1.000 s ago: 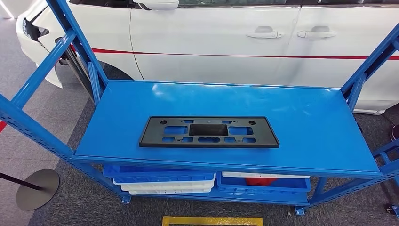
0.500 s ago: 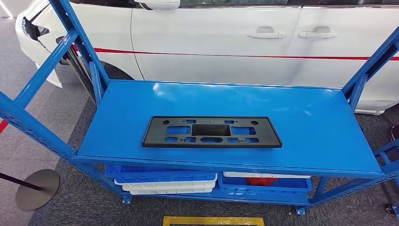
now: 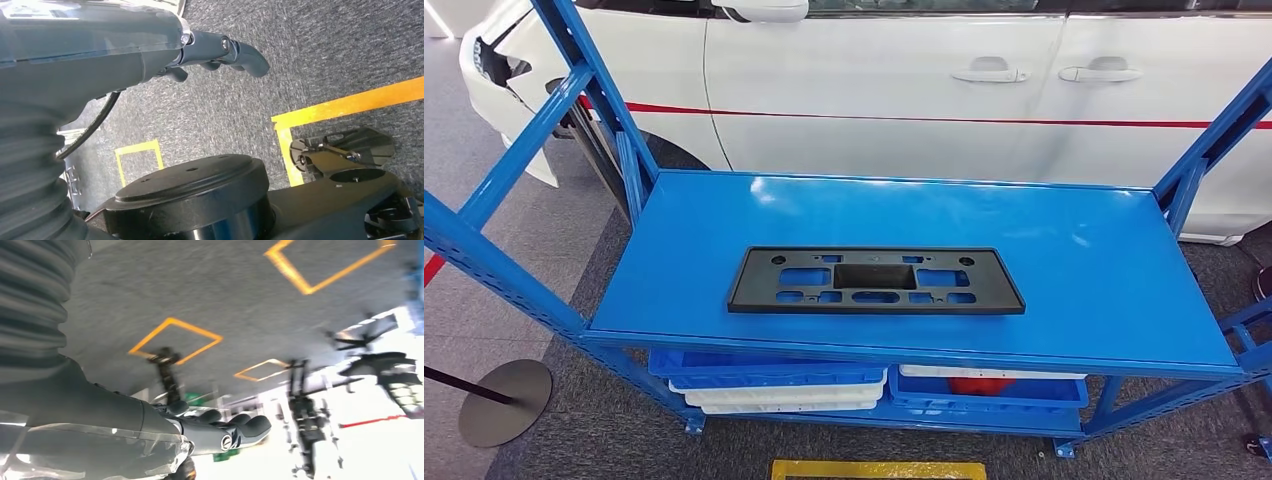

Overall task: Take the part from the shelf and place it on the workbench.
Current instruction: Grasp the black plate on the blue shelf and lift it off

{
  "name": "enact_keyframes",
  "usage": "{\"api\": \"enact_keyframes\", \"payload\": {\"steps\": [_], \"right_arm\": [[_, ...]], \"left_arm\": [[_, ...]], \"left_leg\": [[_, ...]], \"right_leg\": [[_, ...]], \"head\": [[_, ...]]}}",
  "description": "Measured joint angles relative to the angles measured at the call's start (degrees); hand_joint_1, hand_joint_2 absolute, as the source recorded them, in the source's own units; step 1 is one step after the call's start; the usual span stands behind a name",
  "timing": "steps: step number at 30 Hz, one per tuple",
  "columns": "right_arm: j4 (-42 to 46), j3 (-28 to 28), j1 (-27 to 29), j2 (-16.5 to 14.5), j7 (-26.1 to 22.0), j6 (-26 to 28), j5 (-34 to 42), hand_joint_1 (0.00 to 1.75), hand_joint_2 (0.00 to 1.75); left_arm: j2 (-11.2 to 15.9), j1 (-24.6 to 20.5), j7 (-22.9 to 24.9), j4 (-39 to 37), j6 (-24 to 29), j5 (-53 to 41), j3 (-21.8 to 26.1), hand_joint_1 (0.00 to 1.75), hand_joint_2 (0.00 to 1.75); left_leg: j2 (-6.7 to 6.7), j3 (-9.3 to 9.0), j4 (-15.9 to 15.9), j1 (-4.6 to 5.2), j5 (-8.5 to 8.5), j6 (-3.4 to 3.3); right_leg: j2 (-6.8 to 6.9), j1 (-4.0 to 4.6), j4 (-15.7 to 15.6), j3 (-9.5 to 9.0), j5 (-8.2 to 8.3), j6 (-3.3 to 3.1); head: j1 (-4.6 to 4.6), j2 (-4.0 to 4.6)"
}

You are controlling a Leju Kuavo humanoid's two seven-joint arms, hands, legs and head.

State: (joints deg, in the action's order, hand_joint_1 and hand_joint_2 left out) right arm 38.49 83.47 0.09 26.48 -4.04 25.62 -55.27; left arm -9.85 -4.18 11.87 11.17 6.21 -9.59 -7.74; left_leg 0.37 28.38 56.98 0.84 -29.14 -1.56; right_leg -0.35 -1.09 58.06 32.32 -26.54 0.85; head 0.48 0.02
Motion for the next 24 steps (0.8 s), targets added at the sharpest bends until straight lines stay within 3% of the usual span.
{"api": "enact_keyframes", "payload": {"steps": [6,8,12,16,24], "right_arm": [[3.8,2.7,-1.6,0.1,-7.2,-9.5,6.0,0.0,1.75],[4.7,3.1,-1.9,-0.1,-10.6,-17.8,10.4,0.0,1.75],[6.6,3.6,-2.2,-1.5,-15.8,-40.3,21.9,0.0,1.75],[9.3,4.3,-2.1,-3.3,-16.4,-54.9,29.0,0.0,1.75],[11.8,4.7,-1.9,-4.6,-14.9,-70.3,34.8,0.0,1.75]], "left_arm": [[-0.1,0.2,-0.8,0.0,0.3,0.1,0.4,0.0,1.75],[-0.1,0.2,-1.1,0.0,0.4,0.1,0.7,0.0,1.75],[-0.1,0.3,-1.3,0.0,0.4,-0.2,1.2,0.0,1.75],[-0.1,0.3,-1.5,0.0,0.3,-0.9,1.2,0.0,1.75],[-0.1,0.2,-1.6,0.0,0.0,-1.7,1.3,0.0,1.75]], "left_leg": [[0.02,-0.01,0.0,0.04,-0.01,-0.05],[0.02,-0.01,0.0,0.04,-0.02,-0.06],[0.02,-0.03,0.0,0.04,-0.01,-0.09],[0.09,0.0,0.0,0.04,0.01,-0.14],[0.05,0.0,0.0,0.06,-0.01,-0.17]], "right_leg": [[0.01,-0.04,0.0,-0.02,-0.01,0.05],[0.01,-0.04,0.0,-0.02,-0.02,0.06],[0.02,-0.04,0.0,-0.02,-0.03,0.07],[0.09,-0.04,0.0,-0.02,-0.03,0.08],[0.05,-0.05,0.0,-0.02,-0.04,0.09]], "head": [[0.0,0.0],[0.0,0.0],[0.0,-0.01],[0.0,0.0],[0.0,0.0]]}}
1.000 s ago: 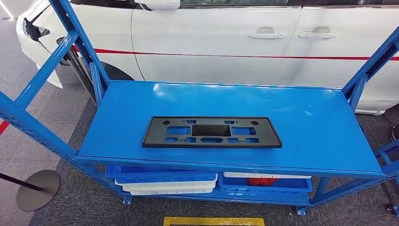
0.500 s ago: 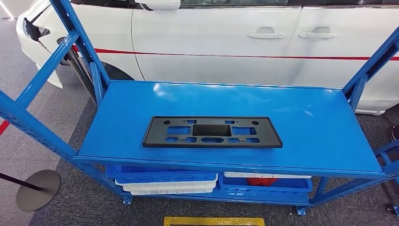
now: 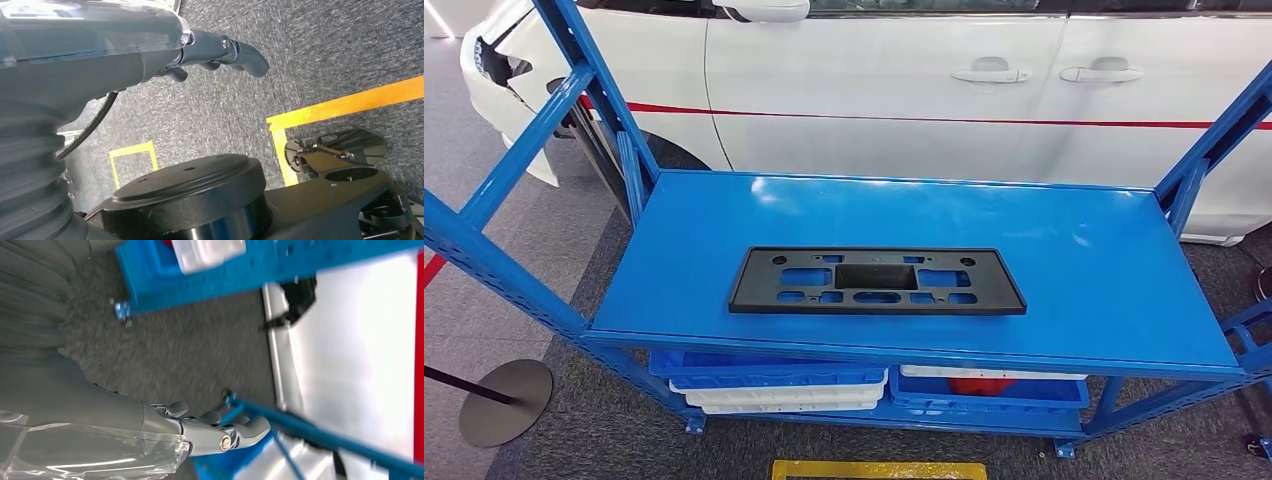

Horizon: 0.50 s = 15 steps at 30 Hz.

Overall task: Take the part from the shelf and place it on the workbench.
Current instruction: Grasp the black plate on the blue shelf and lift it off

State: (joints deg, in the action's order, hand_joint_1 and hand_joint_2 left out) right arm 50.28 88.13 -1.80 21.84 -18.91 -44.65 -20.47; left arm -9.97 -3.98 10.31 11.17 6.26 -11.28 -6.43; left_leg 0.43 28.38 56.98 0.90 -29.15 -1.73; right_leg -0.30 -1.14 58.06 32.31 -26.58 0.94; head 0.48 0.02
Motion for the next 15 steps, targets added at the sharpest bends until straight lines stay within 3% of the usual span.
{"api": "enact_keyframes", "payload": {"steps": [9,15], "right_arm": [[-0.4,0.0,0.1,1.4,-1.6,-6.8,-1.3,0.0,1.75],[1.4,-0.5,-0.4,0.5,-0.8,-15.9,0.0,0.0,1.75]], "left_arm": [[0.0,0.0,0.0,0.0,0.0,-0.5,0.1,0.0,1.75],[0.1,0.0,-0.3,0.0,-0.1,-0.7,0.2,0.0,1.75]], "left_leg": [[-0.01,0.0,0.0,0.02,-0.03,-0.04],[-0.01,0.02,0.0,0.01,-0.03,-0.04]], "right_leg": [[0.0,-0.02,0.0,0.0,0.0,0.01],[0.0,-0.01,0.0,-0.01,0.0,0.02]], "head": [[0.0,0.01],[0.0,0.01]]}}
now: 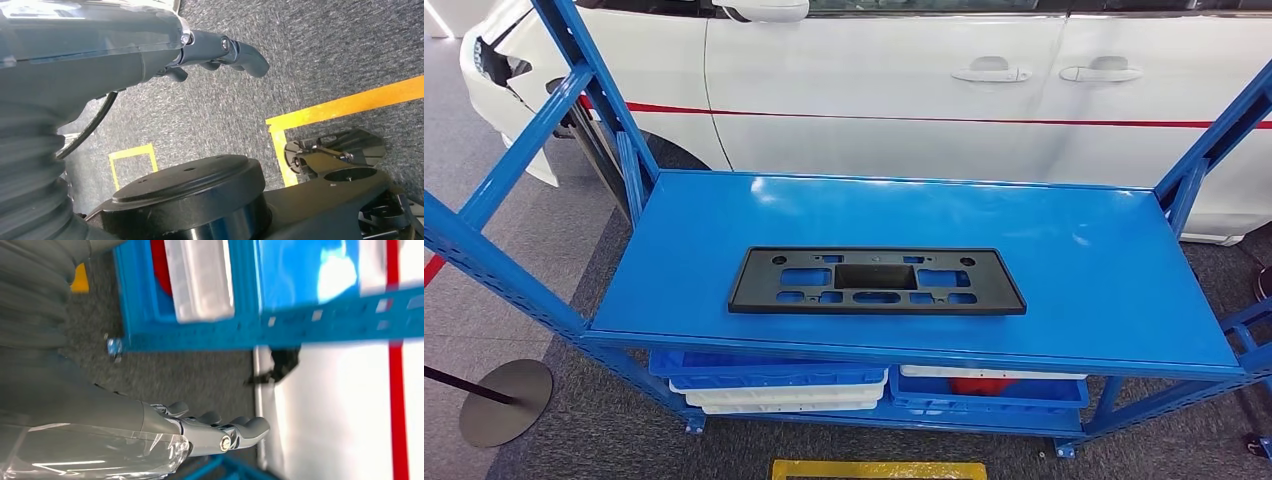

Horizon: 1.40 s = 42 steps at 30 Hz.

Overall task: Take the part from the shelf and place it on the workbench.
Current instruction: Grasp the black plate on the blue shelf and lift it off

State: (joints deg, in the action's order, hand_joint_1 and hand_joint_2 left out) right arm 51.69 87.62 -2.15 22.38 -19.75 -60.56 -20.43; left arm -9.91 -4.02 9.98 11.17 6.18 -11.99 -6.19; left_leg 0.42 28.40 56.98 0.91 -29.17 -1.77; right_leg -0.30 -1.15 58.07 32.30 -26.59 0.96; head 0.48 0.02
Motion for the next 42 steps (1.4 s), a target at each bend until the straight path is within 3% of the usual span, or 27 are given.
{"api": "enact_keyframes", "payload": {"steps": [4,10,14,21,32,37,42], "right_arm": [[4.1,-2.6,-1.2,-2.9,1.2,-3.2,3.3,0.0,1.75],[6.2,-14.1,-2.6,-5.8,-0.2,2.4,11.8,0.0,1.75],[7.2,-24.4,-2.5,-7.0,0.4,7.0,19.9,0.0,0.0],[10.8,-39.3,-1.3,-9.6,1.6,12.0,25.7,0.0,0.0],[14.7,-62.0,-1.8,-11.5,-4.1,21.9,25.3,0.0,0.0],[15.8,-69.4,-3.5,-13.5,-4.7,31.6,23.9,0.0,0.0],[16.9,-75.6,-6.3,-16.2,-8.0,46.1,26.3,0.0,0.0]], "left_arm": [[0.0,0.0,-0.1,0.0,-0.1,-0.5,0.2,0.0,1.75],[0.0,-0.1,-0.3,0.0,-0.1,-1.1,0.8,0.0,1.75],[0.0,-0.1,-0.4,0.0,-0.1,-2.2,1.0,0.0,1.75],[0.2,-0.2,-0.7,0.0,-0.7,-3.3,1.1,0.0,1.75],[0.4,-0.3,-0.4,0.0,-0.8,-5.1,1.2,0.0,1.75],[0.5,-0.4,-0.6,0.0,-1.0,-5.5,1.2,0.0,1.75],[0.6,-0.4,-0.9,0.0,-0.9,-5.8,1.6,0.0,1.75]], "left_leg": [[-0.03,-0.01,0.0,-0.01,0.02,-0.01],[-0.05,-0.03,0.0,-0.01,0.06,-0.06],[-0.03,-0.03,0.0,0.0,0.07,-0.07],[-0.04,0.0,0.0,-0.01,0.07,-0.07],[-0.04,0.0,0.0,-0.01,0.14,-0.06],[-0.04,0.02,0.0,-0.02,0.15,-0.05],[-0.03,0.0,0.0,-0.01,0.19,0.0]], "right_leg": [[-0.01,0.01,0.0,-0.03,0.0,0.0],[-0.03,0.01,0.0,-0.06,0.04,0.05],[-0.02,0.0,0.0,-0.06,0.04,0.05],[-0.02,0.01,0.0,-0.02,0.04,0.05],[-0.02,0.01,0.1,-0.04,0.05,0.05],[-0.02,0.01,0.1,-0.04,0.05,0.05],[-0.02,0.01,0.1,-0.03,0.05,0.05]], "head": [[0.0,-0.01],[0.0,0.0],[0.0,0.0],[0.0,0.0],[0.0,0.0],[0.0,-0.01],[0.0,-0.01]]}}
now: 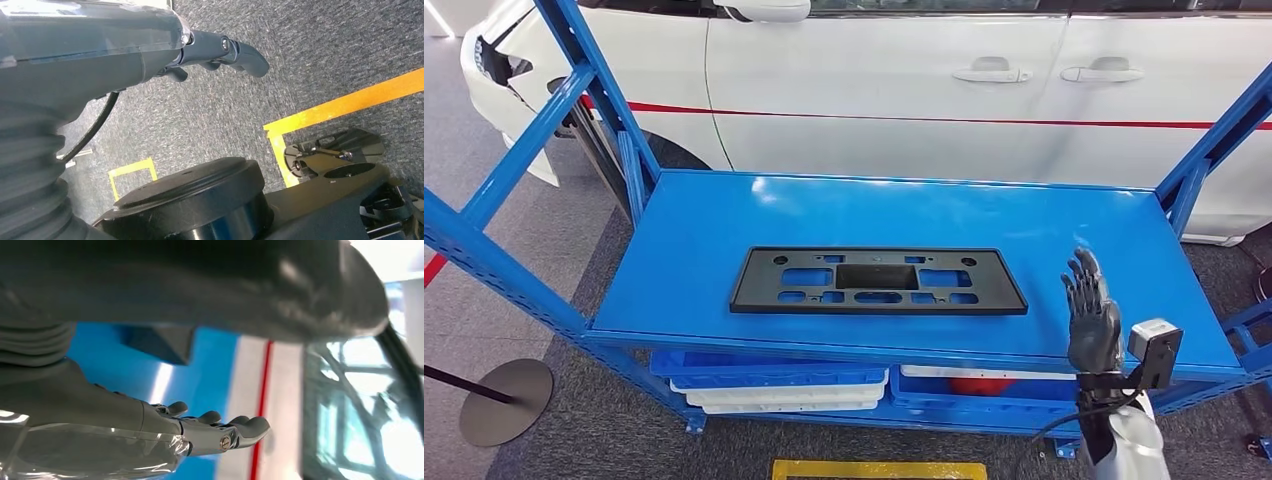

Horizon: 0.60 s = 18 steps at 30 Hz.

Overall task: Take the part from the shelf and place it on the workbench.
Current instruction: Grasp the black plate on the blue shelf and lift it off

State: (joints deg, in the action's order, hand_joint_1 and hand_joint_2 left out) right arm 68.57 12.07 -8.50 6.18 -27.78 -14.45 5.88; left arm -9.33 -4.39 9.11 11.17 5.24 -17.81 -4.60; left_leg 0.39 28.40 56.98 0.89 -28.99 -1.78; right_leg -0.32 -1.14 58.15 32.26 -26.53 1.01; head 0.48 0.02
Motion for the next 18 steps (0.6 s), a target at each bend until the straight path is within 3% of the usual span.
{"api": "enact_keyframes", "payload": {"steps": [4,9,11,17,18], "right_arm": [[5.5,-3.7,-0.7,-2.5,-7.8,20.3,-6.0,0.0,0.0],[14.1,-10.7,0.7,-4.2,-10.4,44.8,-26.2,0.0,0.0],[16.1,-13.3,1.0,-4.3,-10.4,48.9,-29.6,0.0,0.0],[18.6,-17.2,1.4,-4.4,-10.4,52.3,-32.3,0.0,0.0],[18.7,-17.6,1.4,-4.4,-10.4,53.0,-34.0,0.0,0.44]], "left_arm": [[0.0,-0.1,0.1,0.0,0.0,-1.3,0.3,0.0,1.75],[0.1,-0.2,0.5,0.0,-0.2,-2.3,0.3,0.0,1.75],[0.1,-0.3,0.6,0.0,-0.3,-2.4,0.4,0.0,1.75],[0.2,-0.3,0.7,0.0,-0.3,-2.4,0.5,0.0,1.75],[0.2,-0.3,0.7,0.0,-0.3,-2.4,0.5,0.0,1.75]], "left_leg": [[0.01,0.0,0.0,0.0,0.01,0.01],[-0.01,0.01,0.0,-0.01,0.0,0.01],[-0.01,0.01,0.0,-0.01,0.0,0.01],[-0.01,0.01,0.0,0.0,0.0,0.01],[0.0,0.01,0.0,0.0,0.0,0.01]], "right_leg": [[0.0,0.0,0.0,0.01,0.0,0.0],[-0.03,0.01,0.0,0.04,0.0,-0.01],[-0.03,0.01,0.0,0.04,-0.01,0.0],[-0.02,-0.01,0.0,0.0,0.0,0.0],[-0.02,-0.01,0.0,0.0,0.0,0.0]], "head": [[0.01,0.01],[0.0,0.01],[0.0,0.01],[0.01,0.0],[0.01,0.0]]}}
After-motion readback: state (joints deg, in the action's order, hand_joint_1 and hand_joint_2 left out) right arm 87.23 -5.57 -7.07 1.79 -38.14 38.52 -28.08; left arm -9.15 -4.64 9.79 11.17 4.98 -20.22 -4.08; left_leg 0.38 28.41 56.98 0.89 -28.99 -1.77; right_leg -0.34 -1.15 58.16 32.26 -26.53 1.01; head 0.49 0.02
